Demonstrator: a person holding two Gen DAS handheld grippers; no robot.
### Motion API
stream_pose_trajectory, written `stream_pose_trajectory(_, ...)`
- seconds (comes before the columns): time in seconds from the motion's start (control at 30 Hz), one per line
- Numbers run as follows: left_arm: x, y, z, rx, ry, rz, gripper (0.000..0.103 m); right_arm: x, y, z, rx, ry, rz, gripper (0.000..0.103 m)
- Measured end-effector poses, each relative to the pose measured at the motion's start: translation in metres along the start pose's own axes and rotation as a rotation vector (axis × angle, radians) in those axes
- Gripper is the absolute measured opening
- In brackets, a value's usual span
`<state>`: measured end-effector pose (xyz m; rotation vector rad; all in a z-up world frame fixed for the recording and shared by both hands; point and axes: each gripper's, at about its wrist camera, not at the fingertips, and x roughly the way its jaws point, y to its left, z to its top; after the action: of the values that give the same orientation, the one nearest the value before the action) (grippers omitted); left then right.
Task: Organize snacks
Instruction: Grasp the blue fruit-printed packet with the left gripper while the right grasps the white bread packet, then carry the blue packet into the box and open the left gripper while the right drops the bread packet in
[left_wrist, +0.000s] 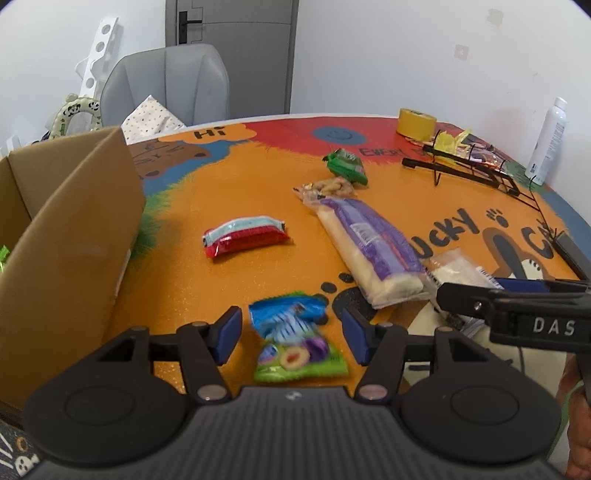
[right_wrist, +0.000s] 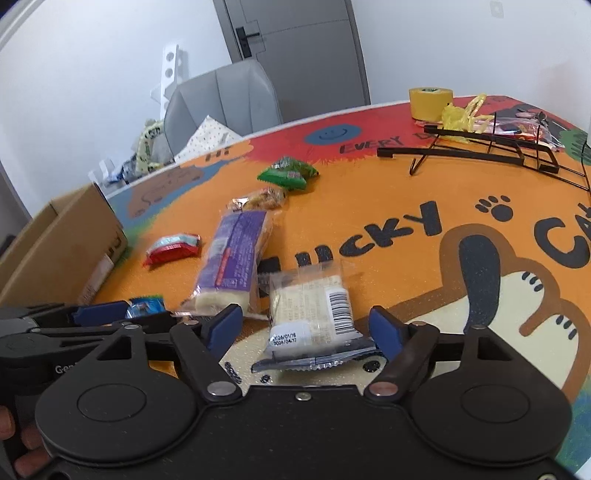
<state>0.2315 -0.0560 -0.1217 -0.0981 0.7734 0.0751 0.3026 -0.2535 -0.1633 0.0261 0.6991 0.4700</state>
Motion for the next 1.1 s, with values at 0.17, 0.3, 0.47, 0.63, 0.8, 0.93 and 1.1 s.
stream_pose_trajectory(0.17,0.002,0.002,-0.004,0.018,-0.005,0.013,0.050,0.004,0.007,-0.004,-0.024,0.011,0.000,0.077)
stream_pose_trajectory(0.3,-0.001,0.009,-0.004,-0.004,-0.002,-0.002,0.040,0.005,0.011,-0.004,-0.050,0.013,-0.031,0.058)
stream_pose_trajectory(0.47,-0.008,0.016,-0.005,-0.027,-0.011,-0.020,0.030,0.000,0.005,-0.003,-0.002,0.018,-0.005,0.049)
stream_pose_trajectory(0.63,-0.023,0.018,0.001,-0.032,-0.044,-0.033,0.025,-0.011,0.001,-0.003,0.039,-0.009,0.004,0.046)
stream_pose_trajectory(0.8,-0.035,0.019,0.001,-0.045,-0.065,-0.051,0.025,-0.024,0.002,0.000,0.048,-0.042,0.005,0.046)
stream_pose_trajectory(0.93,-0.045,0.020,0.001,-0.050,-0.085,-0.063,0.024,-0.033,0.005,0.001,0.050,-0.060,0.014,0.046)
stream_pose_trajectory(1.1,-0.063,0.021,0.005,-0.048,-0.126,-0.069,0.024,-0.043,0.014,0.006,0.044,-0.092,0.044,0.046)
